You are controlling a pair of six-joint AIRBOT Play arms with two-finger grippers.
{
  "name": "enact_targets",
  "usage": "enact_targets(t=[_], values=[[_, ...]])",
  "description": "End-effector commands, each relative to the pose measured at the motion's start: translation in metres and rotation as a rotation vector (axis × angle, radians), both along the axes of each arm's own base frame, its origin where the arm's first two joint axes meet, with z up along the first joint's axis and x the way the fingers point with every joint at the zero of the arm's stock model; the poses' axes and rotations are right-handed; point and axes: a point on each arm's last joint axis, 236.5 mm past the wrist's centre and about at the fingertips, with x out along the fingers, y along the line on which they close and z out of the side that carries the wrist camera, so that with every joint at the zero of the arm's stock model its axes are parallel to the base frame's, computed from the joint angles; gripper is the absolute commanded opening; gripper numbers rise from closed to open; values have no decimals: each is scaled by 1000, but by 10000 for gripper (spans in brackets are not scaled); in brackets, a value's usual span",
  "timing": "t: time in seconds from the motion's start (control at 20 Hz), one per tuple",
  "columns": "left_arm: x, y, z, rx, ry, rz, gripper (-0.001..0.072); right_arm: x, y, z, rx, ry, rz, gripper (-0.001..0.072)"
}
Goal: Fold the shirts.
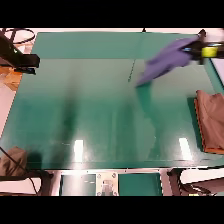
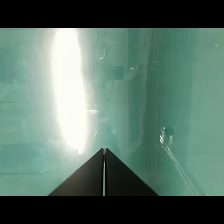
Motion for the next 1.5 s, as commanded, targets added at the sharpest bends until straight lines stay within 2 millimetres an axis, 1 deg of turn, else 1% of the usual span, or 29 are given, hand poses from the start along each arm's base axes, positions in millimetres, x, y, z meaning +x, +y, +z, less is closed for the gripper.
enact_targets(t=[0.0,0.05,0.1,0.15,0.2,0.25,0.3,0.4,0.45,0.55,0.65,0.75,0.85,0.9,0.95,1.0,1.05,1.1,1.15,1.2,1.25,1.3,1.35,1.4,1.45], values=[[0,-5,0,-20,-1,-8,23,-47,-147,33,-1,-13,-344,13],[0,-6,0,-24,-1,-10,23,-64,-182,33,2,-7,-424,13],[0,-6,0,-25,-1,-10,23,-86,-216,31,9,10,-503,13],[0,-6,0,-25,-1,-10,23,-108,-241,26,13,41,-563,13],[0,-6,0,-25,-1,-10,24,-133,-262,14,10,103,-620,13],[0,-6,0,-25,-1,-10,23,-158,-276,0,9,179,-665,13],[0,-7,0,-27,-1,-10,24,-183,-284,-16,12,272,-701,14],[0,-7,0,-28,-1,-11,23,-225,-287,-38,18,432,-773,13],[0,-7,0,-28,-1,-11,23,-241,-285,-44,16,488,-805,13],[0,-7,0,-28,-1,-11,24,-267,-275,-51,9,576,-846,13],[0,-8,0,-31,-1,-13,23,-294,-266,-65,-23,688,-858,14],[0,-8,0,-33,-1,-14,23,-325,-259,-87,-61,832,-866,15],[0,-9,1,-38,-2,-16,23,-348,-254,-110,-73,943,-868,15],[0,-10,1,-42,-1,-18,23,-358,-251,-122,-73,995,-863,58],[0,-12,1,-48,-1,-20,24,-364,-245,-133,-58,1033,-850,319],[0,-12,1,-49,-1,-21,24,-366,-238,-142,-33,1059,-832,616],[0,-13,1,-51,-2,-21,24,-367,-233,-148,-18,1074,-819,632],[0,-13,1,-50,-2,-22,23,-365,-229,-150,-2,1077,-815,632],[0,-13,1,-50,-2,-25,23,-356,-227,-149,14,1055,-814,630],[0,-13,1,-46,-3,-39,23,-334,-227,-144,33,979,-800,624],[-1,-13,1,-46,-2,-43,23,-305,-224,-135,46,874,-763,463],[-2,-13,1,-46,2,-42,23,-273,-217,-122,48,758,-700,99],[-4,-13,2,-48,8,-40,23,-241,-208,-107,39,652,-645,38],[-6,-14,3,-50,7,-40,23,-217,-198,-95,9,579,-595,39],[-9,-14,4,-55,7,-26,22,-196,-185,-87,-35,526,-542,16]])
